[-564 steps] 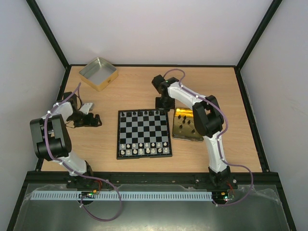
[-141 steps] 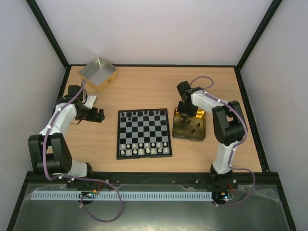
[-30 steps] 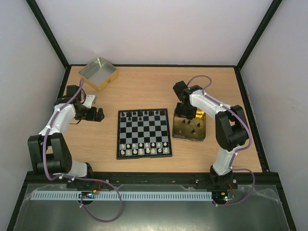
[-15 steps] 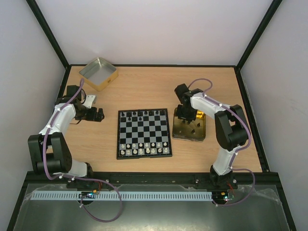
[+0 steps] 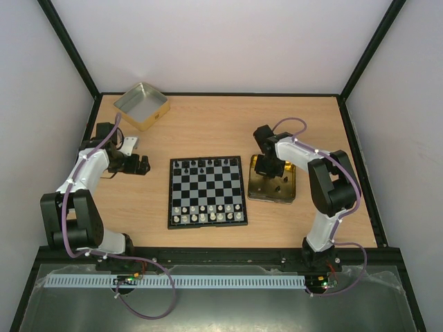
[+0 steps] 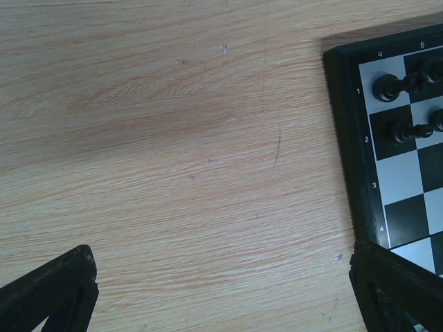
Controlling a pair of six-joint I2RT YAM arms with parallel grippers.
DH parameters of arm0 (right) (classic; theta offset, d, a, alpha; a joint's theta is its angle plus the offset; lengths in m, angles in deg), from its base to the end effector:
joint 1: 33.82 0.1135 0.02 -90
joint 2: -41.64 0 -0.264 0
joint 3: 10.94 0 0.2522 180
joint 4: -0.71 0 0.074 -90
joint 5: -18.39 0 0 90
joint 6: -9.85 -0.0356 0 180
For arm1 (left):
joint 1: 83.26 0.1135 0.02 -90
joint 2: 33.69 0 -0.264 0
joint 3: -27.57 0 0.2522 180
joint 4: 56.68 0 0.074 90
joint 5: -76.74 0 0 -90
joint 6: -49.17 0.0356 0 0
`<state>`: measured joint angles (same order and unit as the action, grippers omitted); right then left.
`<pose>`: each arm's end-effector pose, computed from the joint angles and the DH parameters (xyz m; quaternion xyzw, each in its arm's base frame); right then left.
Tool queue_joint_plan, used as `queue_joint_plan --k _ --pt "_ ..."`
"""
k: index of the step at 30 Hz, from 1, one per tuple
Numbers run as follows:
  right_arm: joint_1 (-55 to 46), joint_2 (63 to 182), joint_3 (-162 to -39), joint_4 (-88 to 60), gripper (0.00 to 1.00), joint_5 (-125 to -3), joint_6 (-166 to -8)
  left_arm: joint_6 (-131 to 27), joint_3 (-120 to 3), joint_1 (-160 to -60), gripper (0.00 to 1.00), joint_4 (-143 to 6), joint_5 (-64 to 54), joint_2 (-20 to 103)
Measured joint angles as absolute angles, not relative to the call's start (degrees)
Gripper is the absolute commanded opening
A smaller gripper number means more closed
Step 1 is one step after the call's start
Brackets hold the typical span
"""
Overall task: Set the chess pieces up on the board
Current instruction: Pick up the chess piece from the storage box, then place the chess piece on the chessboard.
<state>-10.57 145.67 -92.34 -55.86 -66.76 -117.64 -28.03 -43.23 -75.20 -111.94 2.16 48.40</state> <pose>0.3087 0.1359 0.1650 0.1193 0.9875 0.0839 0.0598 0.2727 0.0291 0.2262 0.0674 0.9683 -0.0927 0.2218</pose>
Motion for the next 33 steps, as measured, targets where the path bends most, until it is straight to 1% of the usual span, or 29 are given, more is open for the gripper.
queue_joint_plan --k 8,13,20,24,29,33 --pt "-10.6 145.7 -92.7 -56.1 0.07 -67.1 -117.6 -28.0 -43.2 -75.2 0.99 -111.9 2.2 48.4" --pt "-9.2 145.4 -96.7 -59.0 0.07 -68.4 -117.5 -28.0 -43.2 -75.2 0.99 -111.9 2.2 48.4" --pt "2.5 145.3 -107.6 -61.8 0.07 -68.8 -118.5 -28.0 -43.2 -75.2 0.99 -111.9 2.2 48.4" --pt "8.5 147.7 -112.8 -62.7 0.07 -67.7 -118.8 -28.0 -43.2 -75.2 0.99 -111.9 2.2 48.4" --pt "11.6 154.4 -118.0 -63.1 0.07 -66.2 -118.8 -28.1 -43.2 -75.2 0.99 -111.9 2.2 48.4" --pt "12.1 159.0 -121.0 -63.2 0.07 -65.1 -118.8 -28.1 -43.2 -75.2 0.99 -111.9 2.2 48.4"
